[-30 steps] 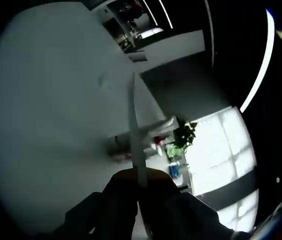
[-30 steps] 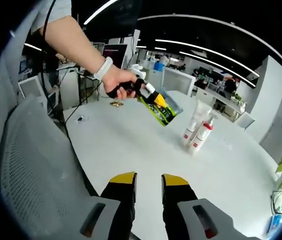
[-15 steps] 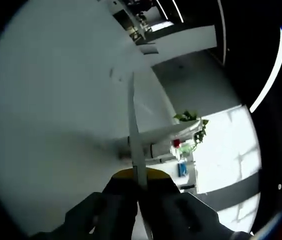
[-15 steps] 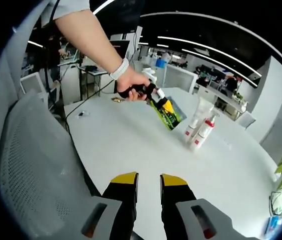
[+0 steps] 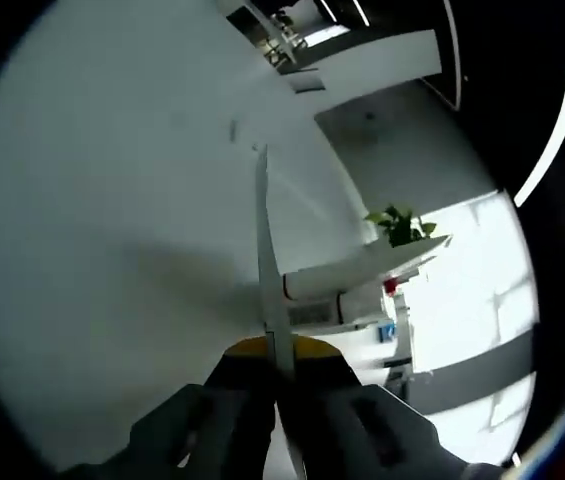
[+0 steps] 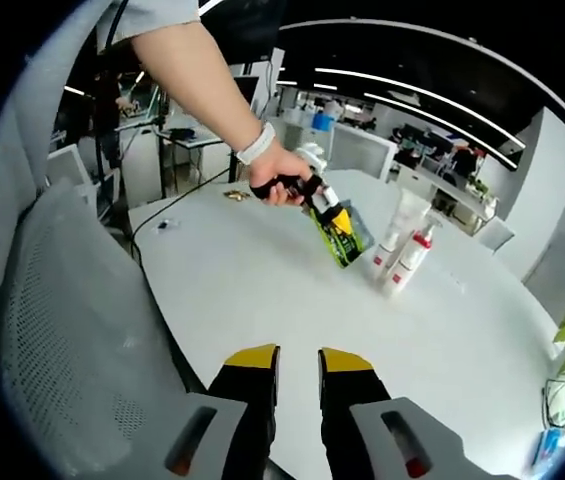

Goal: Arrange the skincare products in the storage area until every visible bottle or jar stands upright without overlapping.

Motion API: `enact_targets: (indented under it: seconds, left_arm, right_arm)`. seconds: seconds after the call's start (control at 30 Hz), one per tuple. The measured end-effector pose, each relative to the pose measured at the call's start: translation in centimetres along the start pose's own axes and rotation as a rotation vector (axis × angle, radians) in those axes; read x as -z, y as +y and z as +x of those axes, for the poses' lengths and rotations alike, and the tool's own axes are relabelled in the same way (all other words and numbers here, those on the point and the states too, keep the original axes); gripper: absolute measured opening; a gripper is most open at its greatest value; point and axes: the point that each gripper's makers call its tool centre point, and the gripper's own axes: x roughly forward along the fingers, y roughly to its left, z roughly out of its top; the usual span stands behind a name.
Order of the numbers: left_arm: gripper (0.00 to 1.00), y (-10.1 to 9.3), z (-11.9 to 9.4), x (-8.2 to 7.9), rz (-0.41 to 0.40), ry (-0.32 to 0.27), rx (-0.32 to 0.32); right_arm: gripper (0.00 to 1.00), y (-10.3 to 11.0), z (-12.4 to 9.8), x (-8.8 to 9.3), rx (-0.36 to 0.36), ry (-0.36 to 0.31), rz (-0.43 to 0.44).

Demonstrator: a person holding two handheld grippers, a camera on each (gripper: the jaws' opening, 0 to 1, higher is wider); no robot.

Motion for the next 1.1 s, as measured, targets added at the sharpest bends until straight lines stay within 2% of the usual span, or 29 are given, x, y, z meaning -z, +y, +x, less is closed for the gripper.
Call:
enact_targets:
  seconds: [0.37,0.5,0.57,0.73,0.9,1.1]
  left_arm:
    - [0.0,1.0,2.0,0.3,0.029,0.044,-0.028]
    - [0.0,1.4,2.0,0.0,0.035,0.036,-0.046]
    - [0.01,1.6,1.9,-0.2,0.069,0.037,-0.066]
    - [0.05,1.1,1.8,-0.1,0.103,0.051,-0.066]
    - [0.1,1.4,1.3,-0.7,0.124,0.053,-0.086]
    - [0.11,2.1,0.8,-1.2,0.153,0.061,-0.121]
  right_arm:
    - [0.09,-0.2,0.2,0.3,0.002,0.016,0.011]
    - [0.09,0.1,0.3,0.5,-0.013,0.03,0.02]
    - [0.09,0.1,0.3,0.4,-0.013,0.026,0.023]
    - [0.09,0.7,0.5,0.7,-0.045,0.046,0.029]
    - [0.08,0.7,0.5,0.6,-0.043,0.039,0.021]
    - [0.07,0.7,0.5,0.6,-0.044,0.04,0.019]
